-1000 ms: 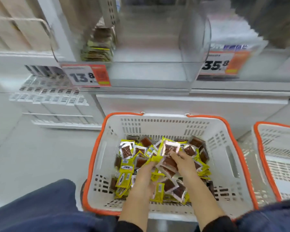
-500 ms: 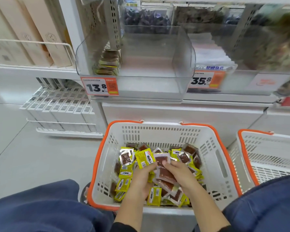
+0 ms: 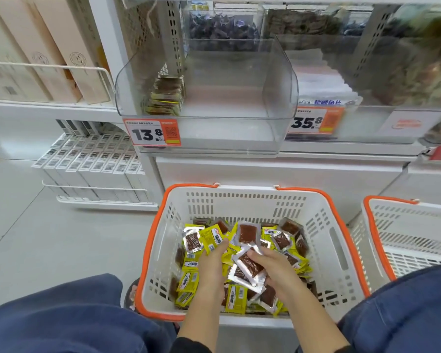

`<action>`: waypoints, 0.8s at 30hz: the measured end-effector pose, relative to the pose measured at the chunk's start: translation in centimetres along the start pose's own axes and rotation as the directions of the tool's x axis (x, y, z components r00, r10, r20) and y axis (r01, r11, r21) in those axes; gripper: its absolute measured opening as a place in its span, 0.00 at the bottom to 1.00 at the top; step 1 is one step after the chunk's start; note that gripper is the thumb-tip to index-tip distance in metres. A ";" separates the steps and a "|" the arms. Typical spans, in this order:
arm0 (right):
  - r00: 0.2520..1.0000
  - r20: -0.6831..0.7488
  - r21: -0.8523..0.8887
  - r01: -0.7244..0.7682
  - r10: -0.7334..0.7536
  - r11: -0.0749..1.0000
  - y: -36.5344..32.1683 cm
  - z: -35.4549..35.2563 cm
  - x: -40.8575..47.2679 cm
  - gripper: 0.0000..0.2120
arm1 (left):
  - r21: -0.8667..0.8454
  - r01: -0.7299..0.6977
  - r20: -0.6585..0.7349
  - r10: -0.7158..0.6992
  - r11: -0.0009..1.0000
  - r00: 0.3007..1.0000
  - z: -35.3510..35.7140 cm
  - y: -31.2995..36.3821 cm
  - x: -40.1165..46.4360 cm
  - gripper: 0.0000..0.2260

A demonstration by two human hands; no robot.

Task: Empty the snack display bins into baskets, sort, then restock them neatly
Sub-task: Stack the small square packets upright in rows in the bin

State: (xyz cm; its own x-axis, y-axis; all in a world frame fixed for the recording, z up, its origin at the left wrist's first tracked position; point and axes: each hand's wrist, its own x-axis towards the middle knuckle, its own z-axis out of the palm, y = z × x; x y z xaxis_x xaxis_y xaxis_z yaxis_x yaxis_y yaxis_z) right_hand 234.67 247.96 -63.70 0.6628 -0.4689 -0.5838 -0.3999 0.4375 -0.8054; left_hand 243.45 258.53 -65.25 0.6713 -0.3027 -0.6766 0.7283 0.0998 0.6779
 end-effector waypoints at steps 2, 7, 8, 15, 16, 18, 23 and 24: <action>0.999 0.015 -0.083 0.044 -0.043 0.996 -0.1 0.2 -0.2 0.11 | 0.005 -0.024 -0.002 0.024 1.000 1.000 0.2 -0.4 0.3 0.42; 0.999 0.035 -0.164 0.013 -0.008 0.986 0.2 0.2 -0.3 0.11 | 0.066 -0.066 -0.065 0.071 0.996 0.995 0.5 -1.0 0.3 0.40; 0.999 0.043 -0.138 -0.021 0.027 0.990 0.2 0.2 -0.4 0.09 | 0.071 -0.068 -0.080 0.073 0.995 0.994 0.6 -1.0 0.2 0.39; 0.980 -0.056 0.230 -0.171 0.189 0.958 0.0 -1.1 0.0 0.07 | -0.140 -0.085 -0.222 0.052 0.987 0.974 -0.9 -1.0 1.7 0.36; 0.978 -0.077 0.334 -0.158 0.194 0.929 0.0 -1.3 0.1 0.07 | -0.155 -0.098 -0.222 0.062 0.983 0.973 -1.0 -0.8 1.9 0.36; 0.975 -0.087 0.510 -0.132 0.204 0.850 -0.1 -1.6 0.0 0.06 | -0.143 -0.123 -0.206 0.092 0.982 0.974 -1.1 -0.7 1.7 0.36; 0.958 -0.120 0.717 -0.097 0.259 0.690 -0.6 -1.3 -0.2 0.05 | -0.106 -0.138 -0.214 0.113 0.985 0.970 -0.3 -0.9 1.0 0.34; 0.954 -0.137 0.728 -0.085 0.267 0.680 -0.8 -1.3 -0.3 0.06 | -0.132 -0.141 -0.222 0.109 0.981 0.969 -0.4 -0.7 1.0 0.34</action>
State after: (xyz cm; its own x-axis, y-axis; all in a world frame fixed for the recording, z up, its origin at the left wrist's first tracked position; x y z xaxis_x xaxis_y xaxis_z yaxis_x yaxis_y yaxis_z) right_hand 233.97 246.78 -63.04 0.4389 -0.4357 -0.7858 0.1324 0.8964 -0.4231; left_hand 243.66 258.49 -66.49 0.7603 -0.0720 -0.6455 0.6385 0.2654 0.7224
